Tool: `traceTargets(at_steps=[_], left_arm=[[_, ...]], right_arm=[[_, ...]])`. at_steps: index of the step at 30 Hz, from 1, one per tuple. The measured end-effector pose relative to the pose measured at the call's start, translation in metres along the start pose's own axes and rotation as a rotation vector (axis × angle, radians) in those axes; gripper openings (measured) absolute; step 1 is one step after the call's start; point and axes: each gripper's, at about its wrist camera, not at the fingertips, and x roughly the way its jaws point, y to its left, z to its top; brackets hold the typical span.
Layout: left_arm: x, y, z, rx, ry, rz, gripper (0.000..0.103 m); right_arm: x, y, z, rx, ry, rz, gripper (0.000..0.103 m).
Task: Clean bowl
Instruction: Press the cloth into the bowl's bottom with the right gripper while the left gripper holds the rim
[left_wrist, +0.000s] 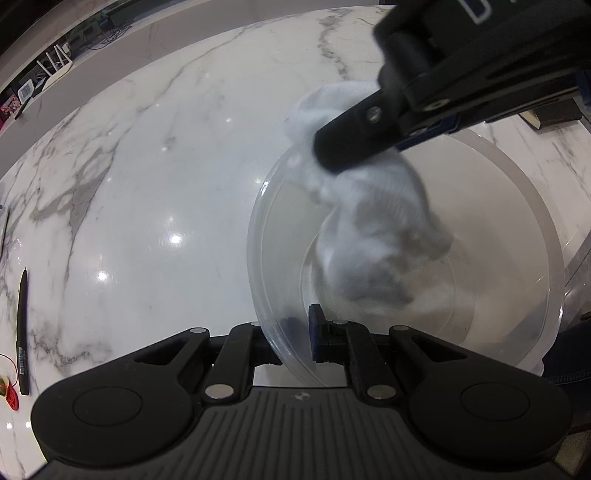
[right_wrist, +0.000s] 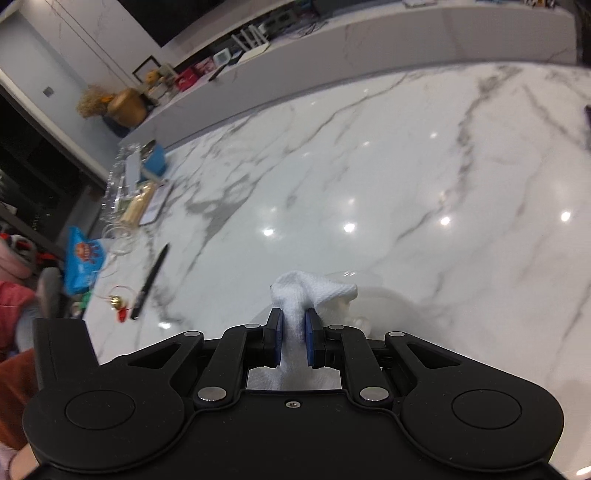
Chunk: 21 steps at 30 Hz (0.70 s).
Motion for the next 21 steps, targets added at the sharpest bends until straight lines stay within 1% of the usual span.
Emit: traceTargets(at_steps=[16,17,21], left_arm=[[0.003,0.003,0.002,-0.008,0.004,-0.004,0.01],[0.002,0.002,0.002,-0.008,0.005,-0.004,0.01],[-0.001,-0.001,-0.002,-0.003,0.004,-0.003,0.01]], right_arm=[[-0.018,0.002,-0.012,-0.156,-0.055,-0.27,0.011],[-0.015,0.009,-0.018,-0.169,-0.049,-0.285,0.011],[-0.019,0.01,-0.025,-0.192,-0.041,-0.311,0.011]])
